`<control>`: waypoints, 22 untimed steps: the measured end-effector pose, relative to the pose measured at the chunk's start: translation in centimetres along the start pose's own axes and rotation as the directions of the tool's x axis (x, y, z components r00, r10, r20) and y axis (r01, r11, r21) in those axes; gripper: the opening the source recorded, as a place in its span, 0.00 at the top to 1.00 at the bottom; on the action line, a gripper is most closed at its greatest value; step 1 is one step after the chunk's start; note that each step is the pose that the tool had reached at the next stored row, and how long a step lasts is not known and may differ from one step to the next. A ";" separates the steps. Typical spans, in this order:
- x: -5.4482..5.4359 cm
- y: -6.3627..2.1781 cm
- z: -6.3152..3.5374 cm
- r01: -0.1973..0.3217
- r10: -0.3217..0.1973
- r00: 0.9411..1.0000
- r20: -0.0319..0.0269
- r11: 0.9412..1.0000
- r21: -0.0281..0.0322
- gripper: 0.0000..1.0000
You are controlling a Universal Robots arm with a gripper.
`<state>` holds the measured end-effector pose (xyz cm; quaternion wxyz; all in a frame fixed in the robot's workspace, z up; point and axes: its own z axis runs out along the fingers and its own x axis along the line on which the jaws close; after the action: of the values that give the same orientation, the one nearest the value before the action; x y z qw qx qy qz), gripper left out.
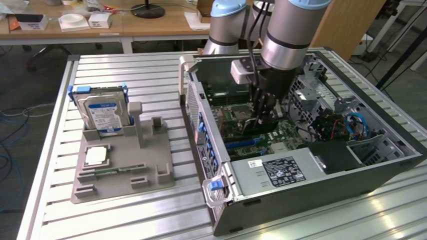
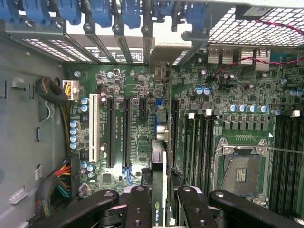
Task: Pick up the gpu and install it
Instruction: 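Insert the gpu into the slot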
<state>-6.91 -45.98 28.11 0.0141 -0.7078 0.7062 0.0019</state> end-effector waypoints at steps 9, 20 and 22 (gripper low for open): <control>0.2 0.14 0.25 0.000 0.000 1.000 0.000 1.000 0.000 0.74; 0.2 0.15 0.54 0.000 0.000 1.000 0.000 1.000 0.000 0.74; 0.2 0.15 0.89 0.000 0.000 1.000 0.000 1.000 0.000 0.74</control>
<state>-7.05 -46.13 27.22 0.0140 -0.7078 0.7062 0.0019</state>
